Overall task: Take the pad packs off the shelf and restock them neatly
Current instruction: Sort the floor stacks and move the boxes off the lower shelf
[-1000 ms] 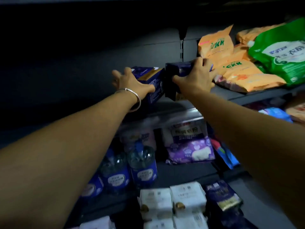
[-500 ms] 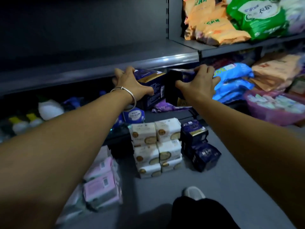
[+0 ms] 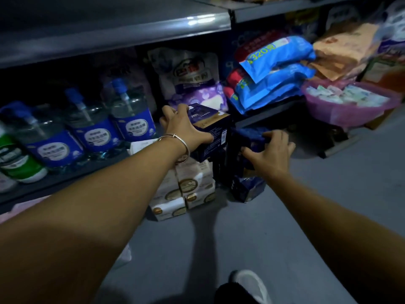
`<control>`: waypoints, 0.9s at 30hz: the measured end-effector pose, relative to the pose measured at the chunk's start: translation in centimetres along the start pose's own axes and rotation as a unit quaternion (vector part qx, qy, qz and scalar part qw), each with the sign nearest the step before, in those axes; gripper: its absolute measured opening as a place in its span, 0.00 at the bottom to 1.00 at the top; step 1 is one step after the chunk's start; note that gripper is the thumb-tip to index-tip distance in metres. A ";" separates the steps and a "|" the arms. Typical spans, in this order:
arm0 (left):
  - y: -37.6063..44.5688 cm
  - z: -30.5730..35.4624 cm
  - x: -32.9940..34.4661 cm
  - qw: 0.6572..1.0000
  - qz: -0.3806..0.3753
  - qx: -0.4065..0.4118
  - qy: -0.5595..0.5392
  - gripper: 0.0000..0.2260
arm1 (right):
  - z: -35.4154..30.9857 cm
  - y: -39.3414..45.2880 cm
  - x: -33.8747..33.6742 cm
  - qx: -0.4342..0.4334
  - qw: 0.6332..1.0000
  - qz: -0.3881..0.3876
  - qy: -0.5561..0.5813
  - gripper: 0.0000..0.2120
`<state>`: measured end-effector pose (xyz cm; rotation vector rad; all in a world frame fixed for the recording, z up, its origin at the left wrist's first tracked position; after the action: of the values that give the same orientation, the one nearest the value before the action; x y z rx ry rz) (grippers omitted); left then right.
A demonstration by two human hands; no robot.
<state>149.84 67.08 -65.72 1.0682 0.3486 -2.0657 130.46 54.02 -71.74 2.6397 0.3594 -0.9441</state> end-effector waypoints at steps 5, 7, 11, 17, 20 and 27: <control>3.1 0.8 4.9 1.000 0.014 0.026 0.005 0.36 | 5.3 2.1 3.0 0.022 1.000 -0.010 0.001 0.29; 4.3 1.0 6.2 0.999 0.026 0.035 0.006 0.36 | 6.5 2.8 4.3 0.015 1.000 -0.011 0.012 0.29; 6.3 1.2 8.1 0.998 0.047 0.039 -0.005 0.37 | 8.3 2.8 8.2 -0.008 0.997 -0.074 0.009 0.30; 7.3 2.1 11.4 0.998 0.018 0.066 -0.003 0.37 | 10.7 1.0 10.3 -0.017 0.982 -0.139 -0.123 0.38; 7.6 3.2 12.1 0.997 0.021 0.074 -0.008 0.37 | 10.8 1.7 9.4 -0.005 0.983 -0.139 -0.120 0.33; 7.0 5.0 14.3 0.992 -0.010 0.127 0.003 0.40 | 10.8 2.1 8.9 0.006 0.984 -0.137 -0.109 0.28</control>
<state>147.08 52.39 -73.23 1.2232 0.0998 -2.1660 131.69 49.18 -84.97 2.5047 0.6768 -1.3101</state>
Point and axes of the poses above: each hand's wrist, its own y-axis towards the middle knuckle, its own x-axis out of the palm, z = x × y, the point moved 9 cm from there along y, towards the middle knuckle
